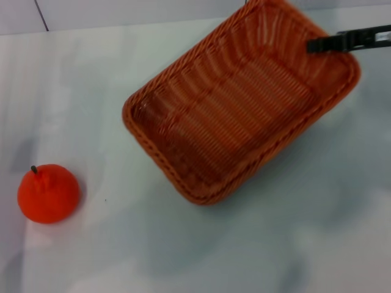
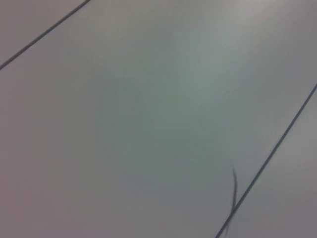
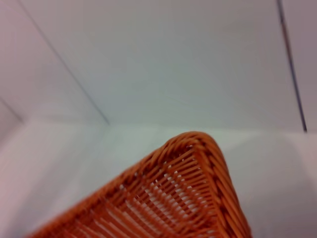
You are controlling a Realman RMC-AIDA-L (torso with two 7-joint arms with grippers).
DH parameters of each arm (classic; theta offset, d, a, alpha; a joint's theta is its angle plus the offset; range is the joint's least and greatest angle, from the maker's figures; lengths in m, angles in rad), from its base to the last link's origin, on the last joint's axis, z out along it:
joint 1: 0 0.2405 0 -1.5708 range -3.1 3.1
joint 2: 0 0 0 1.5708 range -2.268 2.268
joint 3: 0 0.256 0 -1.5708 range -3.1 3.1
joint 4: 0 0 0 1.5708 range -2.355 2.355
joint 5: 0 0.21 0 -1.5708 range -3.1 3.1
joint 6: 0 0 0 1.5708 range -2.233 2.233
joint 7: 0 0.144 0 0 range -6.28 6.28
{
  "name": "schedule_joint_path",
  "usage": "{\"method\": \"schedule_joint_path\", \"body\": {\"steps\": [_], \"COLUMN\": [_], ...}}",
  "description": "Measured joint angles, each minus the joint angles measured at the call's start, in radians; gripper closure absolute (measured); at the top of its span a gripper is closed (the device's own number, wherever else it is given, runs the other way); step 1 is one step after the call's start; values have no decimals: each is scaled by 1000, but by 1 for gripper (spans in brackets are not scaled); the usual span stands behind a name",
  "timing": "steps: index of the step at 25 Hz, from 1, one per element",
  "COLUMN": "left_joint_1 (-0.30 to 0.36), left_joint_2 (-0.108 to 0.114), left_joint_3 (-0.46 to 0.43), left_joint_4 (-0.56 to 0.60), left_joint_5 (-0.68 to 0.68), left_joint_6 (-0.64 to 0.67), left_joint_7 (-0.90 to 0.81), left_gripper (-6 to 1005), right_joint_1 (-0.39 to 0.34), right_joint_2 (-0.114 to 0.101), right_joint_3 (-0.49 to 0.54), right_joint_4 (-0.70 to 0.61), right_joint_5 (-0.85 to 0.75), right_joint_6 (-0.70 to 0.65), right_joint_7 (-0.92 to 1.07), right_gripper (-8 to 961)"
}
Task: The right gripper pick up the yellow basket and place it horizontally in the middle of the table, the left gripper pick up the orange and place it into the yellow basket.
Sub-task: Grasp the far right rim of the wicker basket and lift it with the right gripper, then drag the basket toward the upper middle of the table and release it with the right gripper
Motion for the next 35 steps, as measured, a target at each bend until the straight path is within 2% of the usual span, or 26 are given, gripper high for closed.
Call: {"method": "schedule_joint_path", "body": {"steps": [7, 11, 14, 16, 18, 22, 24, 28, 35], "left_joint_1": [-18, -24, -26, -28, -28, -28, -28, -23, -22], "left_joint_2": [1, 1, 2, 3, 3, 3, 3, 3, 3], "left_joint_3": [3, 5, 4, 4, 5, 5, 5, 5, 5], "left_joint_4": [0, 0, 3, 4, 5, 6, 6, 6, 6], "left_joint_5": [0, 0, 0, 0, 0, 0, 0, 0, 0], "left_joint_6": [-11, -12, -12, -12, -12, -12, -12, -13, -23], "left_joint_7": [0, 1, 2, 2, 2, 2, 2, 2, 2], "left_gripper": [139, 139, 139, 140, 140, 140, 140, 140, 140], "right_joint_1": [-63, -76, -73, -68, -64, -59, -54, -40, -36], "right_joint_2": [-11, -18, -14, -4, 16, 89, 112, 112, 116], "right_joint_3": [96, 133, 149, 153, 154, 154, 151, 151, 144], "right_joint_4": [46, 150, 251, 310, 345, 370, 404, 516, 592], "right_joint_5": [196, 302, 371, 421, 465, 522, 546, 600, 609], "right_joint_6": [60, 46, 6, -29, -63, -152, -196, -250, -319], "right_joint_7": [-38, -78, -130, -172, -209, -254, -281, -347, -404], "right_gripper": [778, 777, 777, 777, 777, 777, 777, 777, 776]}}
